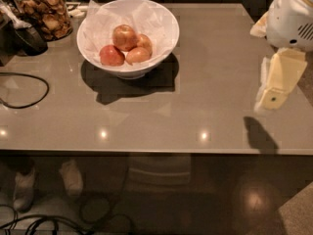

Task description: Pick apple from white bowl

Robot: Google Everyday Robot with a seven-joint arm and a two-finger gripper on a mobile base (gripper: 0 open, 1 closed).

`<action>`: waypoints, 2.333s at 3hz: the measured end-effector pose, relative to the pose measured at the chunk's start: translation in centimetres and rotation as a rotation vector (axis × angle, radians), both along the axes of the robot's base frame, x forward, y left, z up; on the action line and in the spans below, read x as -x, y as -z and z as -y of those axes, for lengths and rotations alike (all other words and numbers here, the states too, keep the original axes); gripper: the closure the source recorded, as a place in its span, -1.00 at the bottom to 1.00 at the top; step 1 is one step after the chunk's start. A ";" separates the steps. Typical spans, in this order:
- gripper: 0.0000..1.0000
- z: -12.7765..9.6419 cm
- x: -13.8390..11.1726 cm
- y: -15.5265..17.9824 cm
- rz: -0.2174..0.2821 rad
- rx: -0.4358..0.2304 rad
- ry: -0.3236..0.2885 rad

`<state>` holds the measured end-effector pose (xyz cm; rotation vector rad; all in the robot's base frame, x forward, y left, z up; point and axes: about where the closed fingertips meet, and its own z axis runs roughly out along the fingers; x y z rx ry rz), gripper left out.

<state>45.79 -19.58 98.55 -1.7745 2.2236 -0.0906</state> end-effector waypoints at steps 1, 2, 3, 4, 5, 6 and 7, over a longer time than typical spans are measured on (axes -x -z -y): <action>-1.00 -1.5 -1.9 -0.3 -0.026 0.024 -0.036; -1.00 -3.3 -4.0 -0.7 -0.023 0.047 -0.087; -1.00 -3.8 -4.6 -1.0 0.007 0.036 -0.090; -1.00 -3.9 -5.0 -1.1 0.022 -0.002 -0.106; -1.00 -5.2 -7.7 -1.1 0.007 -0.033 -0.124; -1.00 -7.4 -11.3 -2.4 0.028 -0.046 -0.176; -1.00 -9.2 -13.8 -3.5 0.062 -0.049 -0.220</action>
Offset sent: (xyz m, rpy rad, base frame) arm 0.0495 0.0481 0.0111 -0.1080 0.0937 0.1645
